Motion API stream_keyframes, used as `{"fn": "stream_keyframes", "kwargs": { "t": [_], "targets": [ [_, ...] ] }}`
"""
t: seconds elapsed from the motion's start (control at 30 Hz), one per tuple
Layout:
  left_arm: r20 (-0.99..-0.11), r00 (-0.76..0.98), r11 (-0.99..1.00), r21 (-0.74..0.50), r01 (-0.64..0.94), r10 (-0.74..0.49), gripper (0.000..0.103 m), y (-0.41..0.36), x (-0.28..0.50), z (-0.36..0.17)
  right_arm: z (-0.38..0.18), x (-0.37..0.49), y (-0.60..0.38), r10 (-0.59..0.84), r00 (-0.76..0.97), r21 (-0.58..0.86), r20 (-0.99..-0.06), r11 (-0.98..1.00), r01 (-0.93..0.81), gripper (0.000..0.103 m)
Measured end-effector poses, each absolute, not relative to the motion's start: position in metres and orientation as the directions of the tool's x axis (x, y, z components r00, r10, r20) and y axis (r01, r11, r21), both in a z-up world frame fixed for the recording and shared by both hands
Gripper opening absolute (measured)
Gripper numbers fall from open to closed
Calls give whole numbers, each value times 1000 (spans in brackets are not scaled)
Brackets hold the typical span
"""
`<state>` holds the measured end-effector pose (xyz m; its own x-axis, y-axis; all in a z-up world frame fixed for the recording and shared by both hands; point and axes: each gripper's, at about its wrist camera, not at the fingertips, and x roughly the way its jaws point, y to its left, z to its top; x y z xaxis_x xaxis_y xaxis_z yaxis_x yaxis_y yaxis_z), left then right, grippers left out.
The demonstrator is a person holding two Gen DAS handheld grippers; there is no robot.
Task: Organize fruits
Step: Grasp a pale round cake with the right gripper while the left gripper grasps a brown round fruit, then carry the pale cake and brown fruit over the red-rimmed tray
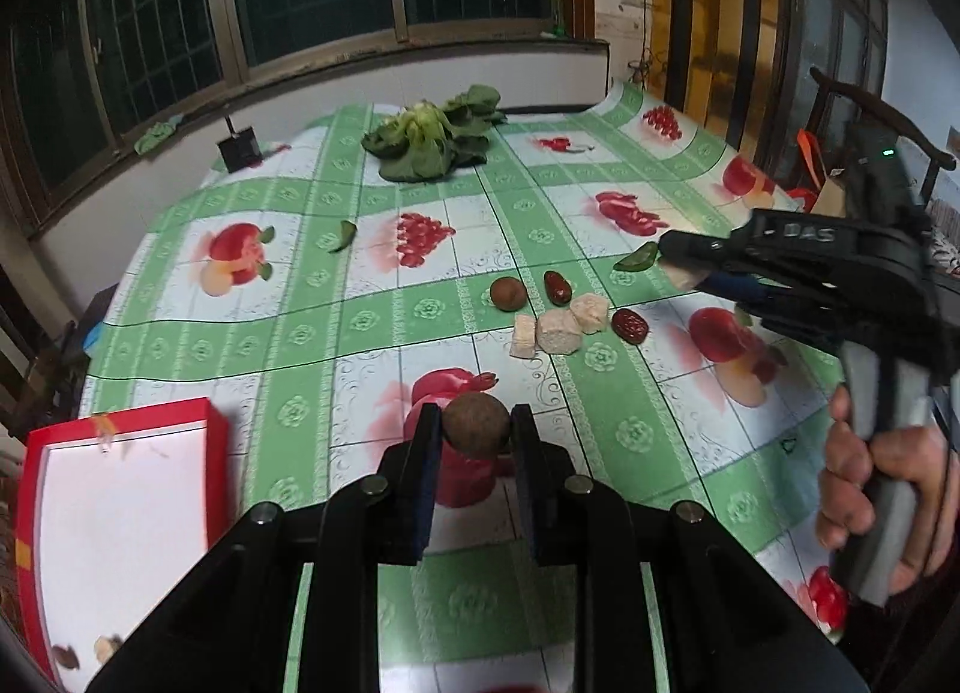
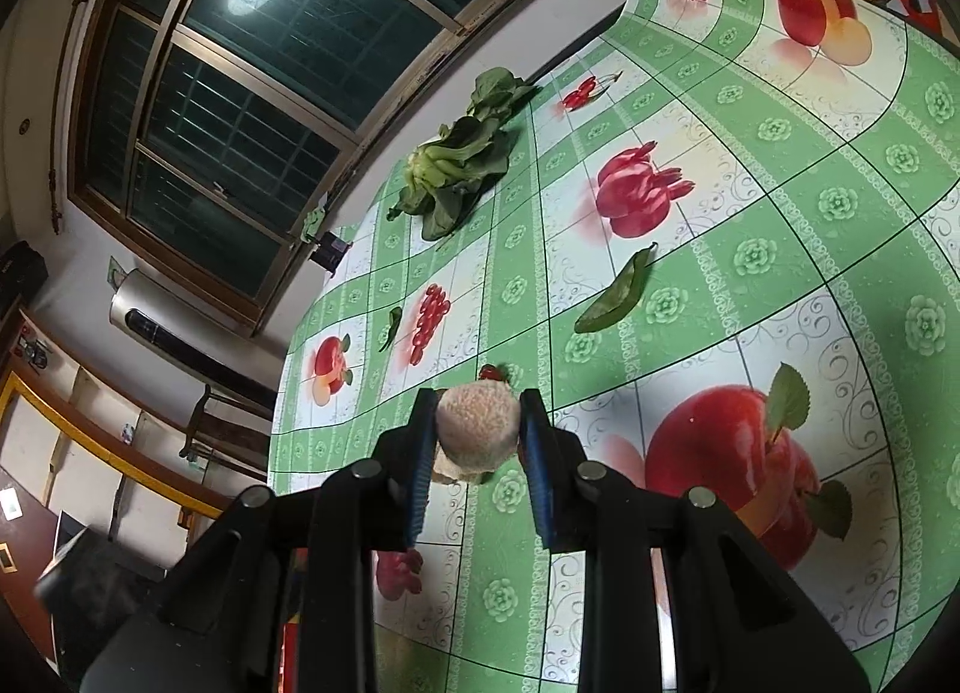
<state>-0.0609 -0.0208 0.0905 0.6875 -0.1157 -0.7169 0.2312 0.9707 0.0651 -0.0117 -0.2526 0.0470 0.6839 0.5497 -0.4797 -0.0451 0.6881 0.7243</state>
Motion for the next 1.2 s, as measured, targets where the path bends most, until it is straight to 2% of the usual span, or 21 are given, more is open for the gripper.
{"fn": "stream_keyframes", "kwargs": {
  "t": [0.27, 0.5, 1.2],
  "targets": [
    [-599, 800, 982, 126, 141, -38, 21, 4, -111, 131, 55, -18, -241, 530, 702, 671, -475, 734, -101, 29],
    [-531, 846, 987, 153, 54, 36, 21, 32, -139, 150, 67, -33, -216, 509, 726, 584, -462, 791, -183, 29],
    [-475, 866, 987, 110, -120, 159, 21, 114, -184, 151, 71, -112, -68, 733, 539, 539, -415, 675, -504, 30]
  ]
}}
